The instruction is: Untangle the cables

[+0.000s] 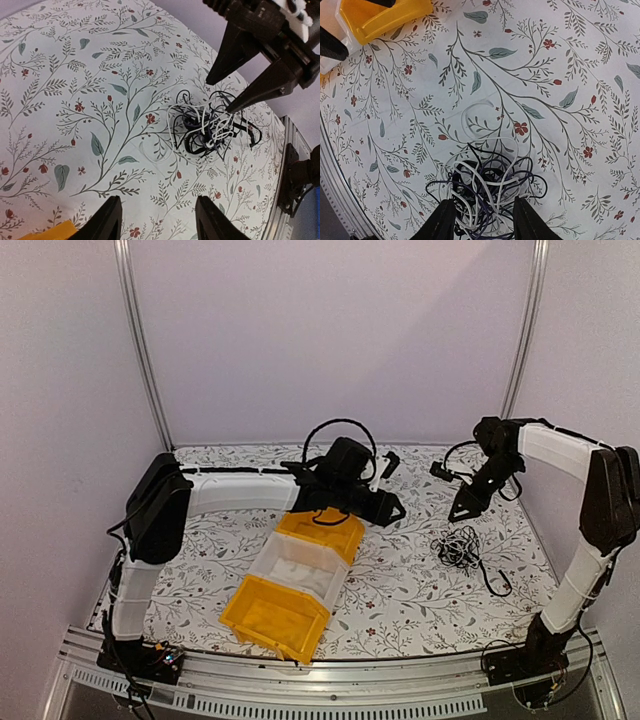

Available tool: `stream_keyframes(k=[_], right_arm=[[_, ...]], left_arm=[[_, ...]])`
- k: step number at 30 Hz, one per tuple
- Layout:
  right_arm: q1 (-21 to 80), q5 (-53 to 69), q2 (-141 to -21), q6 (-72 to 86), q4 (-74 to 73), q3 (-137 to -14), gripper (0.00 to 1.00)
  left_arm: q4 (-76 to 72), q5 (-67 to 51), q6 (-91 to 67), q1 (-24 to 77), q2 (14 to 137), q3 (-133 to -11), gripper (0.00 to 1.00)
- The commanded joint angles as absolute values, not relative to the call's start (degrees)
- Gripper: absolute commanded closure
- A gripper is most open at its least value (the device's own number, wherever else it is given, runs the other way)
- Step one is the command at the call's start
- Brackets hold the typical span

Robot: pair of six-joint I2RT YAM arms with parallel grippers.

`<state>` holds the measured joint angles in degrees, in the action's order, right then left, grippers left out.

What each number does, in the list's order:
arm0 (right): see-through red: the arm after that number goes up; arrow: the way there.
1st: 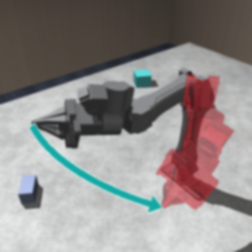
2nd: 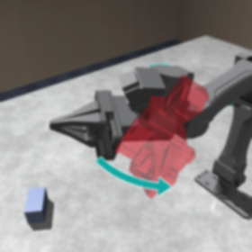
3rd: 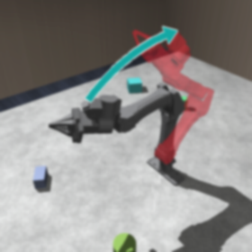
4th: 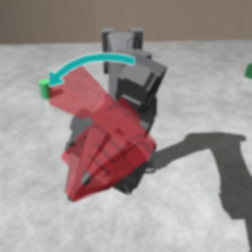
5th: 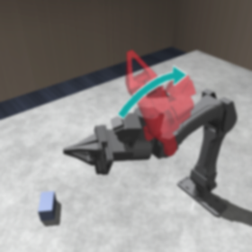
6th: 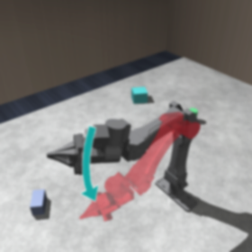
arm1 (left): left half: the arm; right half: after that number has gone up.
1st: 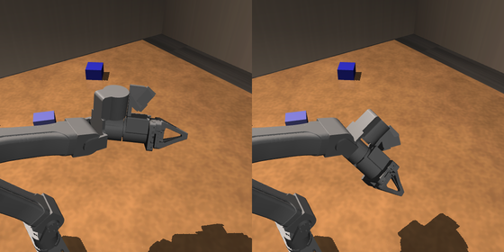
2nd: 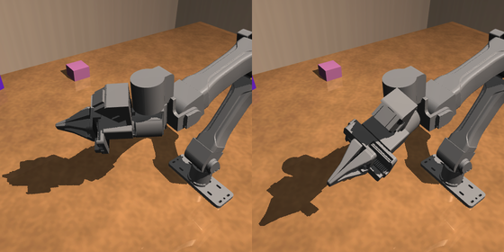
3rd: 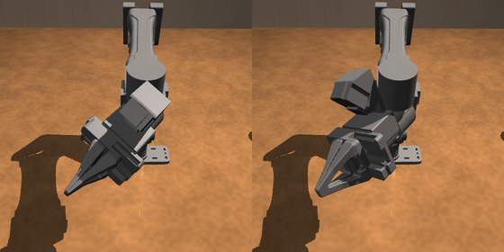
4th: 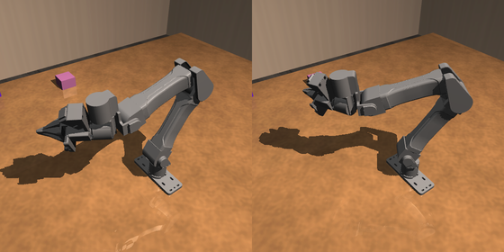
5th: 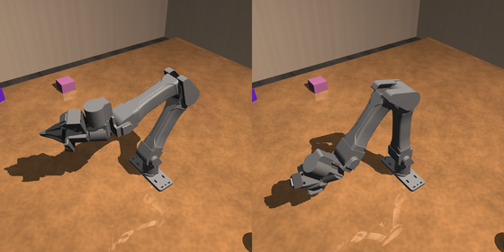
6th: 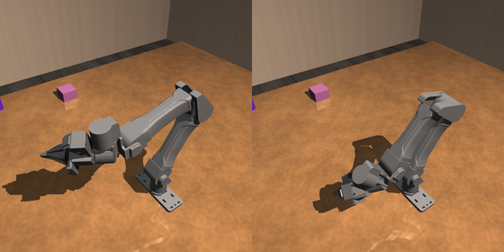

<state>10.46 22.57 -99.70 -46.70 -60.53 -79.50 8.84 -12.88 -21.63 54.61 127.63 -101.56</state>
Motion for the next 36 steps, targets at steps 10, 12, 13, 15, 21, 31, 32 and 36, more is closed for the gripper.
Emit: stream_keyframes(k=[10, 12, 13, 15, 21, 31, 32, 36], right_arm=[[10.7, 24.6, -102.1, -48.2, -61.9, -83.2, 0.48], [10.9, 26.7, -102.5, -46.9, -64.2, -88.2, 0.45], [11.4, 27.2, -102.8, -46.2, -64.2, -90.3, 0.44], [13.5, 25.1, -103.3, -43.1, -62.7, -92.3, 0.48], [22.1, 17.9, -106.7, -40.3, -58.1, -85.4, 0.61], [25.7, 9.8, -111.8, -36.0, -51.6, -79.0, 0.62], [25.9, 9.0, -112.5, -36.1, -51.2, -78.8, 0.62], [26.0, 7.6, -114.0, -36.5, -50.7, -78.5, 0.61]], left_arm=[[13.2, -14.8, -29.1, 52.0, 131.1, -109.5, 0.51], [13.8, -13.8, -29.8, 52.0, 131.0, -109.6, 0.51], [14.1, -13.0, -30.1, 52.0, 130.8, -109.4, 0.51], [14.4, -11.5, -30.9, 52.0, 130.2, -108.5, 0.52], [17.3, -1.8, -36.9, 50.4, 125.3, -103.6, 0.52], [14.2, 5.5, -45.1, 47.2, 115.1, -89.5, 0.51], [14.2, 5.3, -44.8, 47.2, 115.0, -89.5, 0.51], [13.9, 4.9, -44.5, 47.1, 115.0, -89.5, 0.51]])
